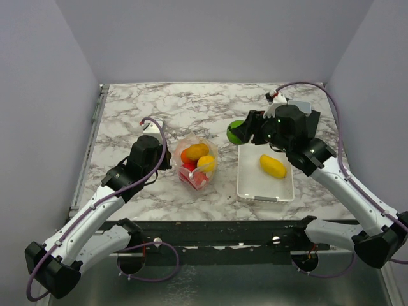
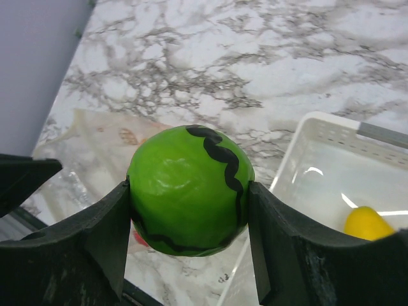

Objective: Place the food in the zip-top bag and seal the zipper
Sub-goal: Place the fake fruit in the zipper food storage bag, then pick up the fake fruit from the bin.

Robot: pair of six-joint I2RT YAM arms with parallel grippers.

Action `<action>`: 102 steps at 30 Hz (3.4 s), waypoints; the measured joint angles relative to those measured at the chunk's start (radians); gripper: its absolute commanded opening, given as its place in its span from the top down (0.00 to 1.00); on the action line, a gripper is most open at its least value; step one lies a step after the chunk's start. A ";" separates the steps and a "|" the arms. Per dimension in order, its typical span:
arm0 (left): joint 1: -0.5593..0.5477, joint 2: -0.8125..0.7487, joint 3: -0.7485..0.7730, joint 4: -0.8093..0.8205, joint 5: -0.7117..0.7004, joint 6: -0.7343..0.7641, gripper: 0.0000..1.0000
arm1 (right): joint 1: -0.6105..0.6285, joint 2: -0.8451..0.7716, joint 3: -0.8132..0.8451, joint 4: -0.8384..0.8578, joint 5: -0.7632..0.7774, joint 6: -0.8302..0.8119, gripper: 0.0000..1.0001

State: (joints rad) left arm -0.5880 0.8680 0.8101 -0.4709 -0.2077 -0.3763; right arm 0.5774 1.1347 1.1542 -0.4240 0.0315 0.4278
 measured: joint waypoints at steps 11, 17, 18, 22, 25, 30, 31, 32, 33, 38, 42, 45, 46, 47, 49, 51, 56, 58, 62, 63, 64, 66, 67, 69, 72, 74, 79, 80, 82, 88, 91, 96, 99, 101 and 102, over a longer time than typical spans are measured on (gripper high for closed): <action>0.000 0.000 -0.001 0.000 0.000 0.000 1.00 | 0.258 0.076 0.153 0.028 0.021 -0.037 0.75; 0.000 0.000 -0.001 0.000 0.000 0.000 1.00 | 0.377 0.204 0.242 0.024 0.108 -0.069 0.75; 0.000 0.000 -0.001 0.000 0.000 0.000 1.00 | 0.396 0.228 0.256 0.023 0.127 -0.075 0.75; 0.000 0.000 -0.001 0.000 0.001 0.000 1.00 | 0.458 0.307 0.292 0.017 0.195 -0.098 0.75; 0.000 0.000 -0.001 0.000 0.002 0.000 1.00 | 0.489 0.357 0.309 0.008 0.236 -0.112 0.75; 0.000 -0.002 -0.002 0.000 0.002 0.000 1.00 | 0.518 0.437 0.342 -0.014 0.297 -0.123 0.72; 0.000 -0.003 -0.002 0.000 0.002 0.000 1.00 | 0.521 0.450 0.346 -0.020 0.307 -0.124 0.70; 0.000 -0.005 -0.003 0.000 0.002 0.000 1.00 | 0.522 0.462 0.347 -0.023 0.317 -0.126 0.69; 0.000 -0.006 -0.004 0.000 0.003 0.000 1.00 | 0.523 0.474 0.348 -0.027 0.324 -0.128 0.68; 0.000 -0.010 -0.005 0.000 0.003 0.000 1.00 | 0.528 0.528 0.349 -0.045 0.347 -0.130 0.61; 0.000 -0.010 -0.005 0.001 0.007 0.000 1.00 | 0.529 0.552 0.348 -0.046 0.346 -0.128 0.48; 0.000 -0.010 -0.005 0.000 0.009 0.000 1.00 | 0.529 0.556 0.348 -0.046 0.343 -0.121 0.35; 0.000 -0.010 -0.005 0.000 0.009 0.000 1.00 | 0.529 0.556 0.348 -0.046 0.341 -0.117 0.31; 0.000 -0.010 -0.005 0.000 0.009 0.000 1.00 | 0.529 0.556 0.348 -0.046 0.338 -0.115 0.26; 0.000 -0.010 -0.005 0.000 0.010 0.000 1.00 | 0.529 0.556 0.348 -0.046 0.335 -0.110 0.19; 0.000 -0.010 -0.005 0.001 0.010 0.000 1.00 | 0.529 0.556 0.348 -0.045 0.332 -0.107 0.16; 0.000 -0.010 -0.005 0.000 0.010 0.000 1.00 | 0.529 0.556 0.348 -0.046 0.330 -0.105 0.13; 0.000 -0.010 -0.005 0.000 0.010 0.000 1.00 | 0.529 0.554 0.345 -0.045 0.330 -0.104 0.13; 0.000 -0.010 -0.005 0.000 0.010 0.000 1.00 | 0.529 0.528 0.328 -0.045 0.330 -0.103 0.12; 0.000 -0.010 -0.005 0.000 0.010 0.000 1.00 | 0.529 0.514 0.322 -0.046 0.330 -0.102 0.12; 0.000 -0.010 -0.005 0.000 0.010 0.000 1.00 | 0.529 0.497 0.316 -0.045 0.330 -0.099 0.12; 0.000 -0.010 -0.005 0.000 0.010 0.000 1.00 | 0.530 0.452 0.304 -0.045 0.332 -0.092 0.12; 0.000 -0.010 -0.005 0.000 0.009 0.000 1.00 | 0.530 0.425 0.300 -0.045 0.336 -0.088 0.12; 0.000 -0.010 -0.006 0.000 0.010 0.000 1.00 | 0.530 0.369 0.293 -0.045 0.351 -0.084 0.12; 0.000 -0.007 -0.006 0.001 0.010 0.000 1.00 | 0.530 0.284 0.278 -0.040 0.388 -0.077 0.12; 0.000 -0.004 -0.006 0.001 0.010 0.000 1.00 | 0.530 0.234 0.266 -0.041 0.426 -0.070 0.12; 0.000 -0.001 -0.006 0.001 0.010 0.000 1.00 | 0.530 0.179 0.242 -0.050 0.504 -0.064 0.12; 0.000 0.000 -0.006 0.001 0.010 0.000 1.00 | 0.530 0.174 0.238 -0.058 0.520 -0.063 0.12; 0.000 0.001 -0.006 0.001 0.010 0.000 1.00 | 0.530 0.165 0.233 -0.081 0.550 -0.063 0.12; 0.000 0.002 -0.006 0.001 0.010 0.000 1.00 | 0.502 0.145 0.232 -0.177 0.616 -0.058 0.12; 0.000 0.002 -0.006 0.001 0.010 0.000 1.00 | 0.457 0.135 0.224 -0.216 0.621 -0.046 0.12; 0.000 0.003 -0.006 0.002 0.011 0.000 1.00 | 0.342 0.108 0.157 -0.272 0.612 -0.019 0.11; 0.000 0.006 -0.006 0.002 0.013 0.000 1.00 | 0.279 0.097 0.109 -0.293 0.602 -0.005 0.11; 0.000 0.007 -0.006 0.002 0.015 0.000 1.00 | 0.244 0.091 0.073 -0.307 0.594 0.007 0.11; 0.000 0.008 -0.006 0.002 0.016 0.000 1.00 | 0.227 0.088 0.056 -0.312 0.587 0.011 0.11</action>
State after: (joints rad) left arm -0.5880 0.8757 0.8040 -0.4690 -0.1913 -0.3763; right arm 0.8040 1.2228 1.2102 -0.7361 0.6189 0.4389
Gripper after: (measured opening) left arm 0.005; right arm 0.886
